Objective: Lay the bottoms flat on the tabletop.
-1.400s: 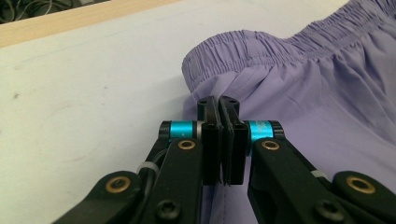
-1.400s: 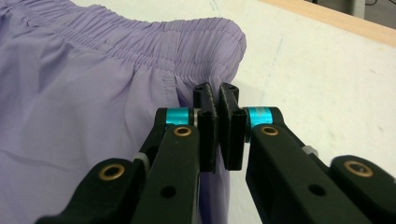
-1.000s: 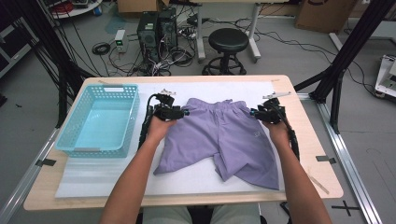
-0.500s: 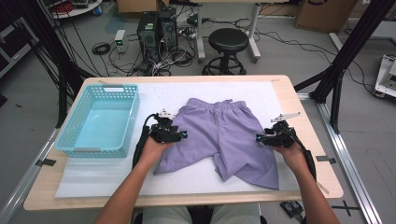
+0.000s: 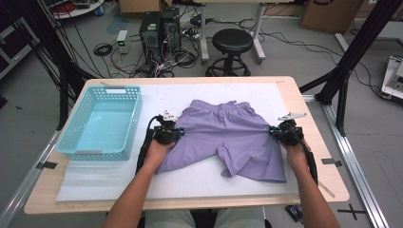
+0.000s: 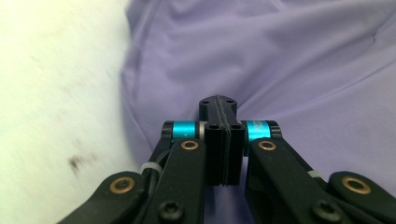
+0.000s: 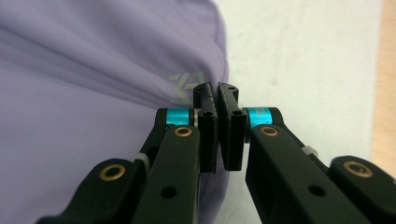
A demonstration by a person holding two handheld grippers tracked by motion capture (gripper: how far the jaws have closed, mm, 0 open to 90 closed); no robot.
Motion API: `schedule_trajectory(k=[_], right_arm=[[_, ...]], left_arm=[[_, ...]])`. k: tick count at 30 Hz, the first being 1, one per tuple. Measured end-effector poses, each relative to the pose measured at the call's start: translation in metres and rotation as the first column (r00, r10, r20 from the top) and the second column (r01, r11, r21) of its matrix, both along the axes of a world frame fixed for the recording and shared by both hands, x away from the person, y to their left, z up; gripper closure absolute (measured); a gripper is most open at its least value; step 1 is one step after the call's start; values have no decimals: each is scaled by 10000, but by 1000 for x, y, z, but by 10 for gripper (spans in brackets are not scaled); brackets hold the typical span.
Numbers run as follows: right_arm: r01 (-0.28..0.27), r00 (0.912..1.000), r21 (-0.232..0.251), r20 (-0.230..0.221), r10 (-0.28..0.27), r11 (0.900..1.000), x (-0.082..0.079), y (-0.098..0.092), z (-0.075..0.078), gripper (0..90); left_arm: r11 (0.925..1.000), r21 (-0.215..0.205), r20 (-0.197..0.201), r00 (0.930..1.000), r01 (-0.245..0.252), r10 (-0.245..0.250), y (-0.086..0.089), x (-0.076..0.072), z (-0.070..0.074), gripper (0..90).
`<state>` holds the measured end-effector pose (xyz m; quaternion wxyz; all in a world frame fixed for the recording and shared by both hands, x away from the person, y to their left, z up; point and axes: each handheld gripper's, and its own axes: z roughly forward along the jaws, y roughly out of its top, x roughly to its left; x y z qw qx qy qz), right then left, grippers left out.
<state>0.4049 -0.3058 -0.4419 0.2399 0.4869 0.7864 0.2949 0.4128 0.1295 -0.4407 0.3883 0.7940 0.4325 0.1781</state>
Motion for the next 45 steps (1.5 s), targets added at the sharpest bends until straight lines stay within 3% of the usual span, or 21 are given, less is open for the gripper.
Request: schedule_trajectory(k=[2,5,8,15,18,20,23,24,25,26,29,32,34,35,37,39,40,41,43,44,45], right_arm=[[531,9982,-260,298,-524,9982,5,0,0,873],[740,9970,306,205,-746,9968,8,-3,-1,861],[519,9986,497,19,-521,9974,5,-3,0,698],[-107,9994,1171,349,67,9931,-14,0,16,596],[-760,9964,1482,490,694,9860,-33,6,21,568],[-987,9947,1571,444,929,9826,-42,9,22,555],[-1145,9932,1645,405,1093,9797,-50,11,23,543],[-1279,9916,1762,418,1224,9760,-58,13,26,538],[-1342,9907,1809,450,1281,9743,-63,14,27,538],[-1430,9894,1775,502,1362,9737,-67,14,27,538],[-1597,9868,1753,555,1523,9715,-74,16,29,538],[-1671,9856,1766,559,1596,9700,-78,17,29,538],[-1702,9851,1719,529,1635,9703,-78,17,28,538],[-1784,9837,1652,539,1717,9700,-78,18,27,539],[-1838,9828,1720,513,1775,9678,-78,20,27,539],[-1890,9818,1694,518,1827,9673,-77,20,27,539],[-1962,9804,1710,502,1903,9655,-76,21,26,539],[-1962,9804,1710,502,1903,9655,-76,21,26,539],[-2028,9791,1694,472,1976,9645,-74,23,25,540],[-2056,9786,1722,437,2011,9634,-73,25,24,540],[-2064,9784,1720,430,2020,9632,-73,26,24,540]], left_arm=[[9988,-38,299,9983,-490,491,1,12,5,897],[9978,-189,354,9973,-639,645,4,17,7,894],[9984,-517,246,9995,-206,219,2,11,12,794],[9916,-1007,563,9956,809,-755,-8,-15,27,621],[9803,-1008,682,9842,1696,-1632,-20,-37,30,608],[9769,-954,632,9806,1910,-1856,-23,-42,29,608],[9618,-1092,557,9676,2509,-2461,-30,-54,27,615],[9473,-1163,295,9544,2984,-2970,-35,-61,24,631],[9473,-1163,295,9544,2984,-2970,-35,-61,24,632],[9363,-804,-14,9393,3420,-3432,-41,-67,18,632],[9346,-344,-393,9340,3539,-3551,-48,-71,8,620],[9391,-28,-646,9370,3437,-3432,-52,-70,1,597],[9386,216,-687,9371,3442,-3421,-54,-70,-1,597],[9431,302,-573,9425,3312,-3292,-56,-69,-1,646],[9423,265,-581,9415,3338,-3319,-55,-69,-1,832],[9408,271,-578,9401,3378,-3358,-56,-68,-2,884],[9359,-396,-772,9327,3501,-3522,-55,-66,0,885],[9359,-396,-772,9327,3501,-3522,-55,-66,0,885],[9146,-1553,-708,9193,3733,-3872,-52,-65,6,886],[8550,-2994,-538,8872,4234,-4582,-49,-65,15,885],[8550,-2994,-538,8872,4234,-4582,-49,-65,15,885]])
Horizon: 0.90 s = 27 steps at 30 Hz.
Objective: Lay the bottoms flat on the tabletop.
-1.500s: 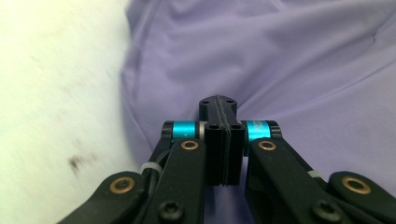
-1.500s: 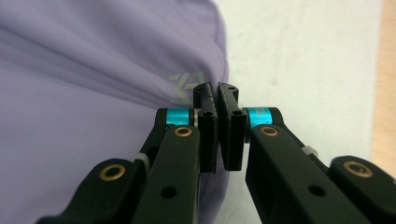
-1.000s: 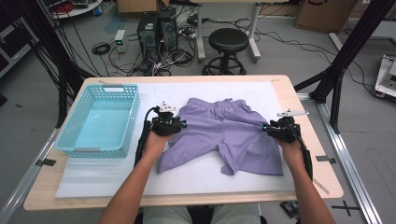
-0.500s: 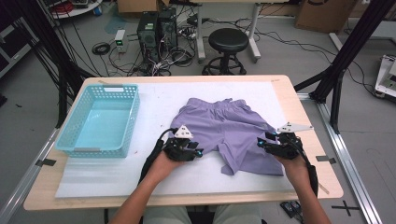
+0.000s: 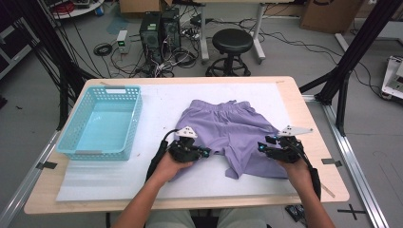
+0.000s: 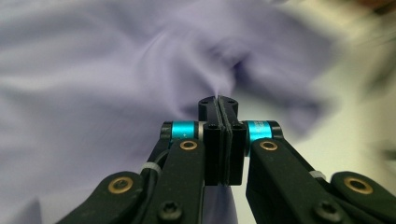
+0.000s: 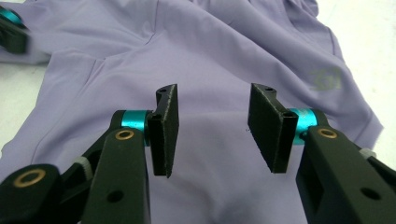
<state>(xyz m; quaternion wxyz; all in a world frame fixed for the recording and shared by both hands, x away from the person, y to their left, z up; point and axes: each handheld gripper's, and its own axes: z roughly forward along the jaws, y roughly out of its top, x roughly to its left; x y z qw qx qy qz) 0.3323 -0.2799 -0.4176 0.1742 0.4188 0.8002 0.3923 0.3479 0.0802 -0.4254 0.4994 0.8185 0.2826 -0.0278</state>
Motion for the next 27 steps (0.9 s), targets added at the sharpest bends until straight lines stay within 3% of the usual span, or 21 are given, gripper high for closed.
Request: schedule_trajectory(k=[1,2,4,5,6,7,8,9,10,11,14,15,16,17,20,21,23,24,25,26,27], right_arm=[[-45,10000,-20,0,45,10000,1,1,0,540],[-37,10000,19,-10,37,10000,1,2,0,541],[-82,10000,-9,-25,82,10000,1,4,0,545],[-96,9999,-30,-44,96,9999,1,4,0,545],[-96,9999,-30,-44,96,9999,1,4,0,545],[-144,9999,-51,-26,144,9999,2,6,-1,545],[-144,9999,-51,-26,144,9999,2,6,-1,545],[-150,9999,-59,-21,150,9999,1,7,-1,545],[-150,9999,-59,-21,150,9999,1,7,-1,545],[-143,9999,-52,-31,143,9999,1,7,-1,545],[-166,9999,-60,-19,166,9998,2,6,-1,545],[-152,9999,-46,-34,152,9999,2,6,-1,545],[-155,9999,-66,-61,154,9999,2,5,-2,545],[-153,9999,-60,-56,152,9999,2,5,-2,545],[-141,9999,-25,-38,141,9999,2,5,-1,545],[-116,9999,23,-10,116,9999,1,5,-1,544],[-156,9999,13,19,156,9999,1,5,-1,545],[-156,9999,13,19,156,9999,1,5,-1,545],[-117,9999,1,1,117,9999,1,5,-1,545],[-117,9999,1,1,117,9999,1,5,-1,545],[-97,10000,-12,-13,97,10000,2,5,-1,544]], left_arm=[[9958,-876,-114,9996,259,-270,2,1,9,885],[9921,-1234,-145,9996,219,-239,4,3,12,884],[9901,-1407,-186,9998,16,-43,7,7,14,884],[9918,-1060,-69,9974,-718,714,12,16,16,884],[9918,-1060,-69,9974,-718,714,12,16,16,884],[9852,-38,43,9852,-1715,1715,15,27,11,884],[9852,-38,43,9852,-1715,1715,15,27,11,884],[9677,909,173,9719,-2352,2347,18,34,4,884],[9677,909,173,9719,-2352,2347,18,34,4,883],[9540,1380,380,9640,-2661,2633,18,36,1,883],[9216,2480,872,9543,-2987,2858,14,40,-7,872],[9158,2647,905,9532,-3021,2883,12,40,-9,849],[9096,2690,904,9485,-3167,3035,10,40,-10,745],[9081,2581,880,9440,-3298,3179,10,38,-10,695],[9137,2250,822,9410,-3385,3283,13,34,-6,635],[9246,1820,847,9422,-3346,3243,17,27,0,630],[9305,1600,951,9434,-3295,3177,20,23,3,627],[9386,1351,943,9471,-3175,3068,22,18,6,627],[9536,738,919,9541,-2920,2850,26,9,11,625],[9536,738,919,9541,-2920,2850,26,9,11,626],[9656,416,1044,9623,-2567,2513,29,1,14,626]])
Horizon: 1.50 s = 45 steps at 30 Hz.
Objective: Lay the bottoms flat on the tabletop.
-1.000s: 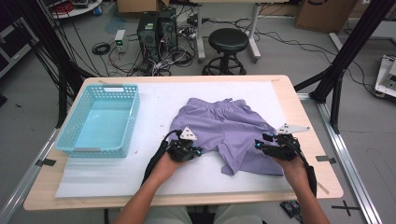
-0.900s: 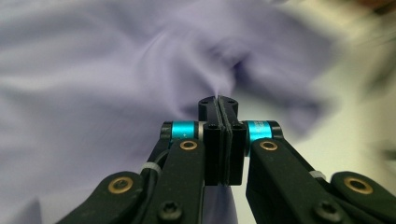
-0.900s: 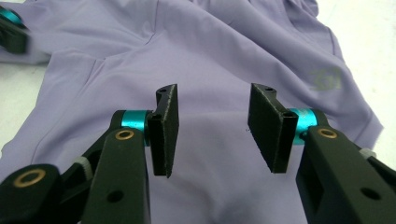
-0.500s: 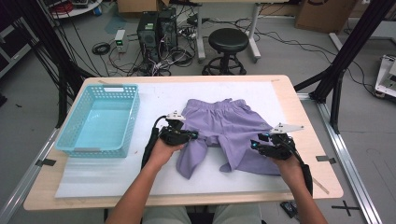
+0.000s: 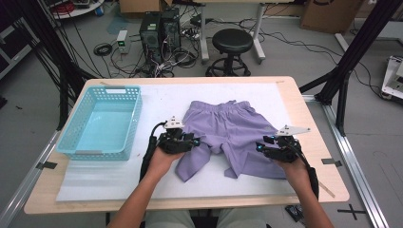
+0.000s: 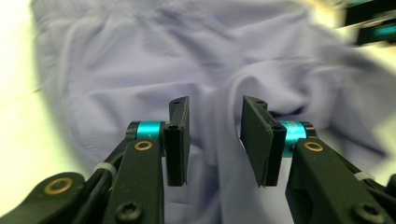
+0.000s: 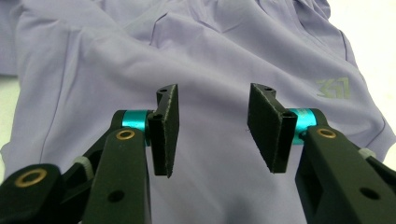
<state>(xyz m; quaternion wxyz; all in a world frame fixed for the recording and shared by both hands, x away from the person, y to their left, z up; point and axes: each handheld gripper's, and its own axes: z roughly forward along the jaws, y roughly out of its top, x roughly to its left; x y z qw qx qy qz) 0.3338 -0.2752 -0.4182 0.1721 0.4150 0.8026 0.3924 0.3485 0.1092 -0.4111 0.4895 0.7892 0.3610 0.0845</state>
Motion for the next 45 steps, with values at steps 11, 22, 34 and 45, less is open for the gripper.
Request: schedule_trajectory(k=[11,22,34,45], right_arm=[[-237,9997,87,107,236,9997,-4,8,3,545],[-357,9993,100,111,355,9993,-3,12,3,544],[-337,9994,168,127,335,9993,-5,10,4,545],[-1204,9927,557,159,1197,9912,-8,30,6,557]], left_arm=[[9933,-717,291,9956,905,-886,0,-27,-5,627],[9891,803,-551,9914,1233,-1191,-24,-28,-37,525],[9771,358,-383,9773,2096,-2083,15,-36,-23,885],[9979,-17,-23,9979,655,-655,64,-35,-13,841]])
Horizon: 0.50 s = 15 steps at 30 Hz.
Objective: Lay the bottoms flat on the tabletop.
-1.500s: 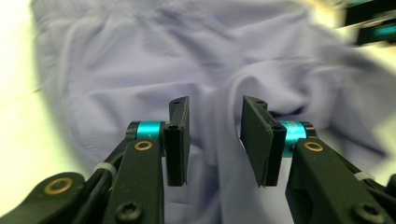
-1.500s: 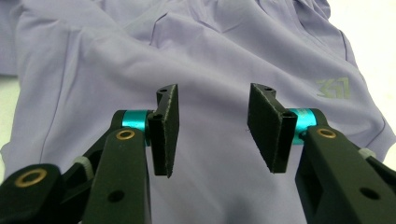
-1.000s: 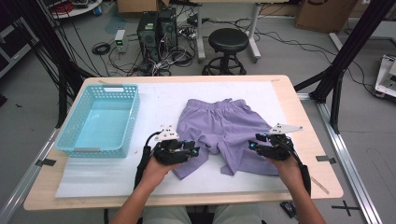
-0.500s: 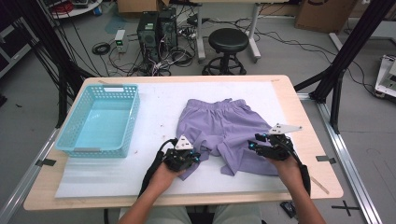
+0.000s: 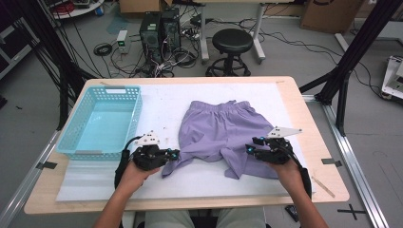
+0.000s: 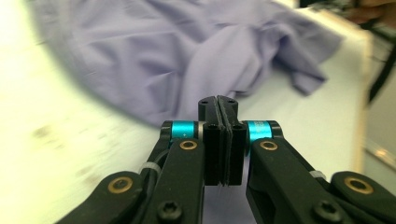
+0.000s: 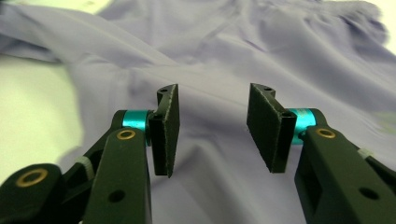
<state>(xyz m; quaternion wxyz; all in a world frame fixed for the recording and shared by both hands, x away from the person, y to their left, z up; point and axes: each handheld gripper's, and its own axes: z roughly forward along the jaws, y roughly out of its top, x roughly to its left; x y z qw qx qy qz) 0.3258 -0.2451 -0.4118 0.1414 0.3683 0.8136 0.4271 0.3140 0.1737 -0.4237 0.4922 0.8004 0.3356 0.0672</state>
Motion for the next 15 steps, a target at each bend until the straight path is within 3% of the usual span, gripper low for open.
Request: schedule_trajectory(k=[1,2,3,4,6,7,8,10,11,12,13,14,15], right_arm=[[-461,9989,168,-36,462,9988,-1,9,0,575],[-461,9989,168,-36,462,9988,-1,9,0,575],[-1035,9946,321,-30,1036,9941,-4,21,0,605],[-1305,9914,417,-60,1308,9906,-6,28,1,618],[-1595,9872,466,-24,1598,9861,-8,35,1,630],[-2155,9764,396,-21,2158,9757,-11,52,0,633],[-2155,9764,396,-21,2158,9757,-11,52,0,633],[-2622,9648,306,-113,2627,9645,-14,68,-3,646],[-2950,9550,210,-259,2955,9553,-14,83,-7,662],[-2950,9550,210,-259,2955,9553,-14,83,-7,662],[-3251,9446,163,-427,3255,9455,-13,98,-12,665],[-3251,9446,163,-427,3255,9455,-13,98,-12,665],[-3482,9359,-44,-584,3473,9374,-11,113,-17,665]], left_arm=[[9995,180,58,9997,-255,254,-3,2,-2,781],[9995,180,58,9997,-255,254,-3,2,-2,746],[9990,181,34,9992,-411,410,-4,2,-3,743],[9972,186,68,9974,-719,718,-7,5,-4,713],[9971,102,50,9971,-759,759,-8,6,-4,690],[9969,-12,105,9968,-790,790,-8,7,-4,661],[9961,-113,207,9960,-870,872,-9,7,-3,661],[9938,-349,358,9936,-1059,1071,-8,8,-2,613],[9921,-392,421,9918,-1189,1205,-7,9,-2,548],[9901,-449,438,9899,-1331,1350,-6,10,-2,548],[9884,-542,561,9879,-1418,1448,-4,10,-2,530],[9884,-542,561,9879,-1418,1448,-4,10,-2,529],[9893,-533,697,9878,-1355,1391,-4,8,-2,529]])
